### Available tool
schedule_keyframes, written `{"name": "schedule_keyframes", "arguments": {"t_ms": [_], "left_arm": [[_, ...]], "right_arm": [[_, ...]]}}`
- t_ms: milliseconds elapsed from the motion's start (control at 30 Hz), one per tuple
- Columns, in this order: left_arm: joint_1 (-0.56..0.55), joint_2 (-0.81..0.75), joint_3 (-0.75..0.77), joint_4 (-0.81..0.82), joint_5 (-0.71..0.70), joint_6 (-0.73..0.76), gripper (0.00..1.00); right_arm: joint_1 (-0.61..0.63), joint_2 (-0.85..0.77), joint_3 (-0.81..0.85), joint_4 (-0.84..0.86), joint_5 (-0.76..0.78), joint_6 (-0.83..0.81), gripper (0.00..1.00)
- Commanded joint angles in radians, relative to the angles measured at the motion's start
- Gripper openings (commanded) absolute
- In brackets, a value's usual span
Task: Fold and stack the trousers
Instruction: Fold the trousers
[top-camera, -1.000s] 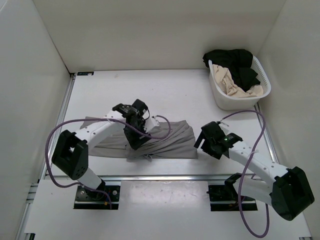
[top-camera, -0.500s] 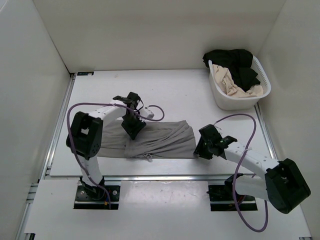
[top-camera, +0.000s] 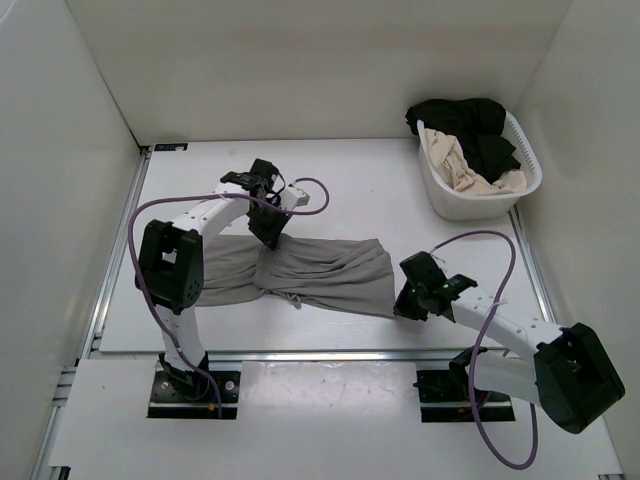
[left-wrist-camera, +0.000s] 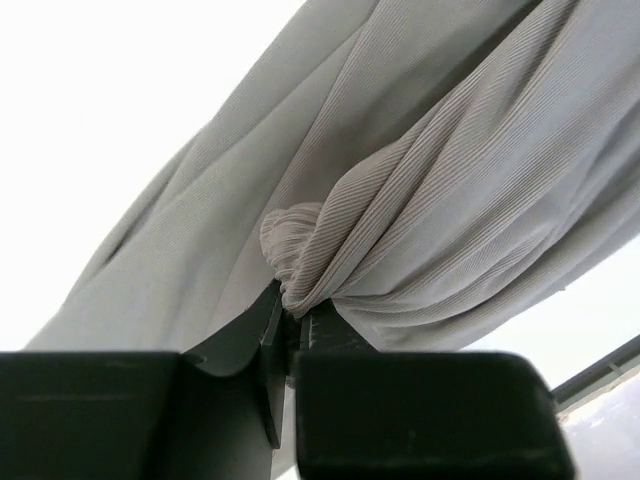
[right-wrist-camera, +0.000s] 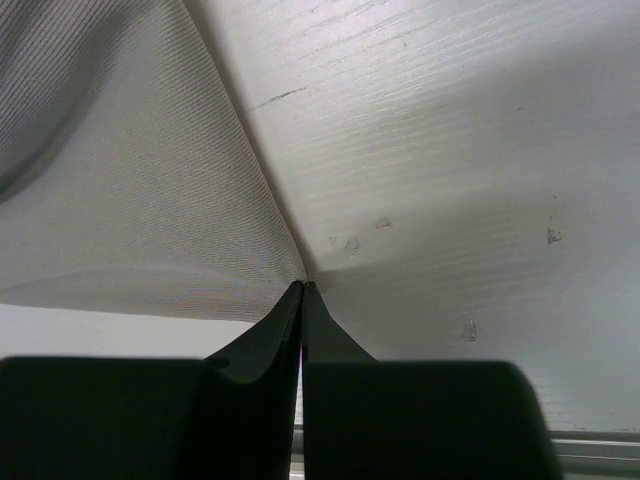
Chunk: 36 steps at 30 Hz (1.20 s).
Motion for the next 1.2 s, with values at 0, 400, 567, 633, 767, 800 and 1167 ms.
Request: {"name": "schedule_keyframes", "arguments": {"t_ms": [0, 400, 567, 633, 767, 800, 1167], "left_arm": [[0.019, -0.008, -0.031, -0.001, -0.058, -0.046, 0.14], [0.055, 0.056, 0.061, -0.015, -0.003, -0.070, 0.74], [0.055, -0.004, 0.061, -0.043, -0.003, -0.070, 0.83], [0.064, -0.041, 0.070, -0.055, -0.003, -0.070, 0.85], [0.136, -0.119, 0.047, -0.067, -0.047, -0.080, 0.92], [0.154, -0.153, 0.015, -0.067, -0.059, -0.080, 0.92], [0.487, -0.256, -0.297, 0.025, -0.198, -0.015, 0.93]], "right_arm": [[-0.004, -0.027, -0.019, -0.032, 0.012, -0.012, 0.00], [-0.004, -0.070, 0.073, -0.064, 0.017, -0.164, 0.82], [-0.121, -0.015, 0.150, 0.037, -0.026, -0.247, 0.86], [-0.173, 0.092, 0.159, 0.072, -0.137, -0.262, 0.86], [-0.174, 0.263, 0.186, 0.154, -0.247, -0.290, 0.83], [-0.174, 0.284, 0.186, 0.181, -0.259, -0.290, 0.82], [-0.221, 0.413, 0.211, 0.143, -0.240, -0.224, 0.00]]}}
